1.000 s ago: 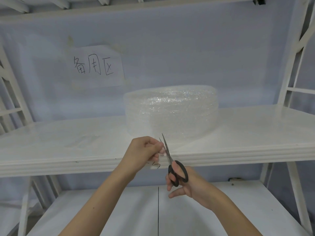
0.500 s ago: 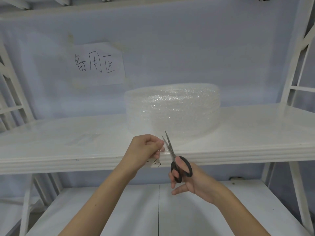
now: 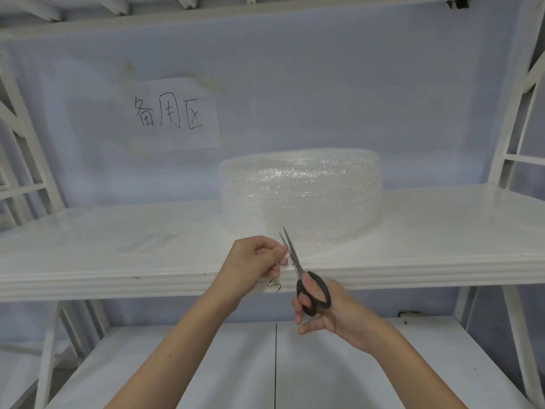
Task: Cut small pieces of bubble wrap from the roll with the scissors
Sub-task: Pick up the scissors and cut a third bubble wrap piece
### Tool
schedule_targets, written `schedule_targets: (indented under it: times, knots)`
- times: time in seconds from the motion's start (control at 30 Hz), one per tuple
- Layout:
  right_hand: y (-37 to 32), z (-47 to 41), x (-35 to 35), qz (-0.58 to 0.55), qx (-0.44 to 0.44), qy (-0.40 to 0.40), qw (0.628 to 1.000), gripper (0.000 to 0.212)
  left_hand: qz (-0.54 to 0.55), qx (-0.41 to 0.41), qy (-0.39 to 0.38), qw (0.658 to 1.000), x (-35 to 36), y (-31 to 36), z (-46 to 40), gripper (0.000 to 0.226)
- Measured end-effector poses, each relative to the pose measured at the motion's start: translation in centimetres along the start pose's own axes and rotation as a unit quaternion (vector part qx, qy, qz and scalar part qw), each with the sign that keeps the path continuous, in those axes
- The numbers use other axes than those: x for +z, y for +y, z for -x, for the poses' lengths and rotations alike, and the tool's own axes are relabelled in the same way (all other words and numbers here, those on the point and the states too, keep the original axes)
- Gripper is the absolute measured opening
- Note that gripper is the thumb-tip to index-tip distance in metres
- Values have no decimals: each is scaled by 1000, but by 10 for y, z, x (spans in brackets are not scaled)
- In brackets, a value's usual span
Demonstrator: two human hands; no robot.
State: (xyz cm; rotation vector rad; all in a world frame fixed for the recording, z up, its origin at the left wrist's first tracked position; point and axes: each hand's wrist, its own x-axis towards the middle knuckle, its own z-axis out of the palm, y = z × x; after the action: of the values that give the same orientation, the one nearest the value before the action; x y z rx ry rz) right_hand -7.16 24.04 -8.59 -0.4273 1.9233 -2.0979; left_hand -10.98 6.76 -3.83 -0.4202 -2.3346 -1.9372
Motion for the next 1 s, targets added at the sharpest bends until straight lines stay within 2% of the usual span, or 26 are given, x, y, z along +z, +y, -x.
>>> schedule_targets:
  times: [0.23,0.47,0.6,0.8,1.0]
  knots:
    - [0,4,3,10,-5,11,1000,40,1,-3,-27,1000,-1,2,0,13]
    - [-6,6,5,-12,-5,-6,1000,47,-32,12,-71,997,-2,6,10,16]
    - [-10,6,5,5,-14,3,1000,49,-28,10,-78,997,-5,10,13,11]
    - [-14,7,3,12,-15,-25,1000,50,-45,4,-88,995,-5,14,16,9]
    - [-13,10,4,16,-18,-13,1000,53,-27,6,-83,996,-10,16,18,12]
